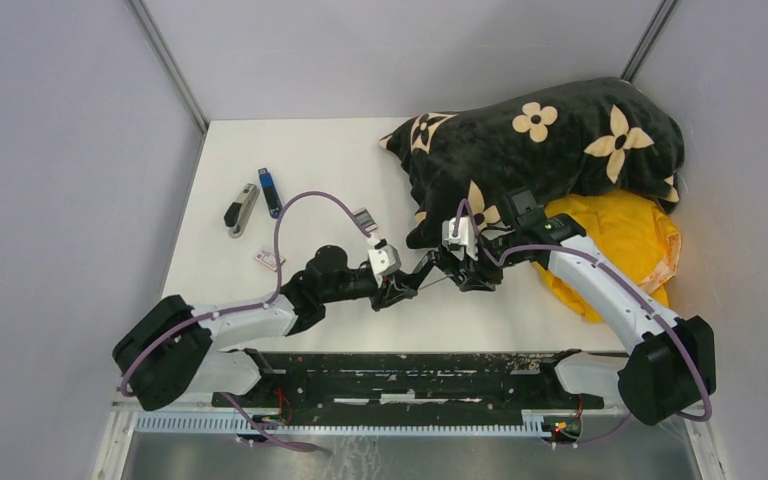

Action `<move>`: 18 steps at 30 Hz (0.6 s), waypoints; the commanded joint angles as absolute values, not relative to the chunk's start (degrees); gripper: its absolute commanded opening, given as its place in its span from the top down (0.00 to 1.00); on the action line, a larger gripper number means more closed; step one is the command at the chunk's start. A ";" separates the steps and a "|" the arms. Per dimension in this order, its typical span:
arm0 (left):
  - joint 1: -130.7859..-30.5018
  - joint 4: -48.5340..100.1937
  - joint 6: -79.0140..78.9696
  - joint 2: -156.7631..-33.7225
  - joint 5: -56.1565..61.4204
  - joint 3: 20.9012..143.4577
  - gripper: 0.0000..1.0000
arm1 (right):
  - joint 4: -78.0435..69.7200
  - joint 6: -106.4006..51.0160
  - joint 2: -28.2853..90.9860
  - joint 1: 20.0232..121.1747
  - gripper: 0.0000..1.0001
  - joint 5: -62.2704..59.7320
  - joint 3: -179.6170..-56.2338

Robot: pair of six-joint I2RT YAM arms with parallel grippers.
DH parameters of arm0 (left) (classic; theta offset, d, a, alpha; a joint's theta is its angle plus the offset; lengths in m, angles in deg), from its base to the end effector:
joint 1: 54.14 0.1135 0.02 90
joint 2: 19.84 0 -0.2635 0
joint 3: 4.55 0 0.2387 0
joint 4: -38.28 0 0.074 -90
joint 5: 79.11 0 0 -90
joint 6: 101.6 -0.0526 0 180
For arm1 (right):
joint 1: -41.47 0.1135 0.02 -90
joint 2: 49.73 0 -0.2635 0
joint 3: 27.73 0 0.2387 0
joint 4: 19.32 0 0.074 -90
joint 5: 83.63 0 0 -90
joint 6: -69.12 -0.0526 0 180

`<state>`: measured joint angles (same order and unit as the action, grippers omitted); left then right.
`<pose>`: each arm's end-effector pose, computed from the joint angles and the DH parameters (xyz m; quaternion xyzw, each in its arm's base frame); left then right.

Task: Unload the staples from the stapler
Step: Unload the staple at the center of the board.

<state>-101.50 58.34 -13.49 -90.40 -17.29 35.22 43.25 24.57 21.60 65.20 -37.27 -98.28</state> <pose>0.1549 -0.2049 0.2174 0.4524 0.6143 -0.4120 0.4982 0.1910 0.1236 0.2597 -0.5834 0.6950 0.3149 0.2783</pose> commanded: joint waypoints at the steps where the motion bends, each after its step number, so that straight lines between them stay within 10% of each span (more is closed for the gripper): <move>1: -101.48 56.97 -26.05 -96.27 -13.07 36.70 0.97 | 43.74 28.20 19.99 61.70 0.99 -26.27 -98.94; 18: -101.08 50.36 -26.51 -104.88 -5.93 41.95 0.97 | 39.10 25.28 24.25 60.70 0.99 -12.95 -97.90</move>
<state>-101.48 52.41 -21.54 -104.70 -10.10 40.73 41.24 31.00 25.42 62.33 -17.75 -96.77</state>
